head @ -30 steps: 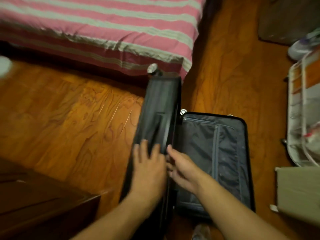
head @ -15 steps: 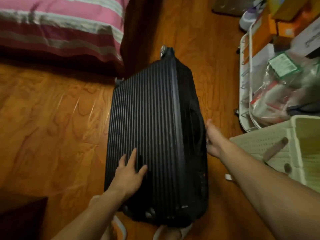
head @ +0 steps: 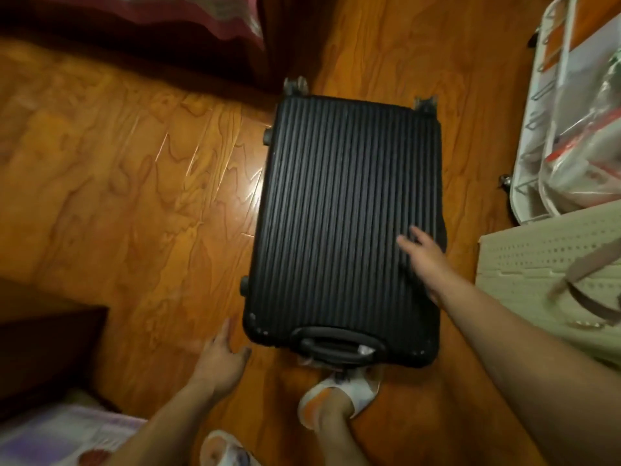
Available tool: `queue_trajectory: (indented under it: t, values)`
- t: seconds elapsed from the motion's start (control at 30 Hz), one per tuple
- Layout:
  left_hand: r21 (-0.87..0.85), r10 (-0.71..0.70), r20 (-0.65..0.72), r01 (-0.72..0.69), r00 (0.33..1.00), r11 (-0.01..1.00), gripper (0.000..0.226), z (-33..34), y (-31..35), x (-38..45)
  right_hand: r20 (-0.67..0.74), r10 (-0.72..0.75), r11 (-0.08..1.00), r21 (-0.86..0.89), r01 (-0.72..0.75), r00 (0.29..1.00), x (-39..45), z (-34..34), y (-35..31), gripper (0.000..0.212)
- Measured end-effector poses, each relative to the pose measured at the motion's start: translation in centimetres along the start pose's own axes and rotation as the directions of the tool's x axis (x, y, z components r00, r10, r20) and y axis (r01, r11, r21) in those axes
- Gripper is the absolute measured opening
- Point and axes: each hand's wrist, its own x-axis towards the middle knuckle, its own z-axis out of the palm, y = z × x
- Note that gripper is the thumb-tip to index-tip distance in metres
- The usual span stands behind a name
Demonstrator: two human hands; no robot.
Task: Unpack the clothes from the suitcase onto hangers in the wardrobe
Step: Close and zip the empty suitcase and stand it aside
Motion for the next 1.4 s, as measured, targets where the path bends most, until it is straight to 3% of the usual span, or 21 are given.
queue_trajectory:
  t: [0.07, 0.13, 0.23, 0.33, 0.4, 0.47, 0.53, 0.63, 0.73, 0.83, 1.0, 1.17, 1.23, 1.33, 1.4]
  values:
    - [-0.051, -0.06, 0.014, 0.06, 0.998, 0.997, 0.078, 0.4, -2.5, -0.4, 0.006, -0.048, 0.954, -0.295, 0.048, 0.999, -1.6, 3.1, 1.7, 0.069]
    - [-0.126, -0.077, 0.053, 0.083, 0.996, 0.989, 0.076, 0.8, -4.2, -0.1, 0.015, -0.114, 0.842, -0.53, 0.104, 0.993, -3.3, 5.7, 3.4, 0.073]
    - [-0.22, -0.063, 0.094, 0.082, 0.994, 0.972, 0.072, 1.8, -7.0, 1.3, 0.137, -0.269, 0.514, -0.817, 0.263, 0.953, -5.9, 10.5, 5.6, 0.08]
    - [-0.325, -0.032, 0.125, 0.071, 0.992, 0.943, 0.072, 3.0, -9.3, 3.1, 0.394, -0.348, 0.157, -0.87, 0.467, 0.851, -8.3, 15.3, 7.1, 0.098]
    - [-0.408, -0.004, 0.182, 0.079, 0.983, 0.91, 0.073, 4.3, -11.3, 4.4, 0.533, -0.329, -0.025, -0.83, 0.557, 0.779, -8.9, 18.8, 8.8, 0.111]
    - [-0.475, 0.0, 0.217, 0.105, 0.976, 0.874, 0.076, 5.4, -12.1, 6.0, 0.596, -0.334, -0.15, -0.798, 0.583, 0.73, -8.3, 21.8, 10.4, 0.12]
    - [-0.492, 0.035, 0.169, 0.054, 0.985, 0.869, 0.075, 6.0, -12.8, 9.1, 0.629, -0.354, -0.232, -0.776, 0.586, 0.692, -6.2, 24.0, 10.7, 0.122]
    - [-0.449, 0.134, 0.045, -0.1, 0.99, 0.888, 0.075, 5.2, -12.4, 15.8, 0.693, -0.433, -0.288, -0.712, 0.64, 0.576, -2.2, 24.8, 8.9, 0.11]
    - [-0.396, 0.315, -0.006, -0.291, 0.949, 0.871, 0.078, 3.5, -10.5, 22.1, 0.666, -0.554, -0.311, -0.722, 0.617, 0.5, 1.8, 24.6, 6.3, 0.1]
    - [-0.378, 0.43, -0.123, -0.442, 0.895, 0.813, 0.081, 2.1, -8.0, 27.6, 0.638, -0.627, -0.312, -0.731, 0.606, 0.447, 5.3, 24.2, 3.1, 0.098]
    - [-0.401, 0.592, -0.217, -0.624, 0.776, 0.671, 0.083, 0.5, -4.7, 32.2, 0.586, -0.679, -0.298, -0.771, 0.563, 0.443, 6.7, 22.3, 3.8, 0.097]
    - [-0.382, 0.628, -0.212, -0.655, 0.749, 0.652, 0.08, 1.3, -3.0, 28.3, 0.516, -0.675, -0.236, -0.828, 0.508, 0.527, 3.5, 20.2, 6.7, 0.1]
    - [-0.345, 0.575, -0.28, -0.64, 0.769, 0.687, 0.065, 1.9, -3.3, 28.9, 0.504, -0.672, -0.223, -0.837, 0.501, 0.542, 2.7, 19.3, 7.0, 0.097]
    - [-0.095, 0.559, -0.345, -0.621, 0.754, 0.778, 0.017, 1.7, -2.9, 30.9, 0.505, -0.705, -0.222, -0.824, 0.521, 0.498, 2.1, 19.1, 7.7, 0.087]
    - [0.125, 0.569, -0.369, -0.567, 0.735, 0.814, 0.021, 1.6, -2.9, 31.1, 0.481, -0.749, -0.225, -0.831, 0.508, 0.455, 1.8, 19.1, 8.6, 0.082]
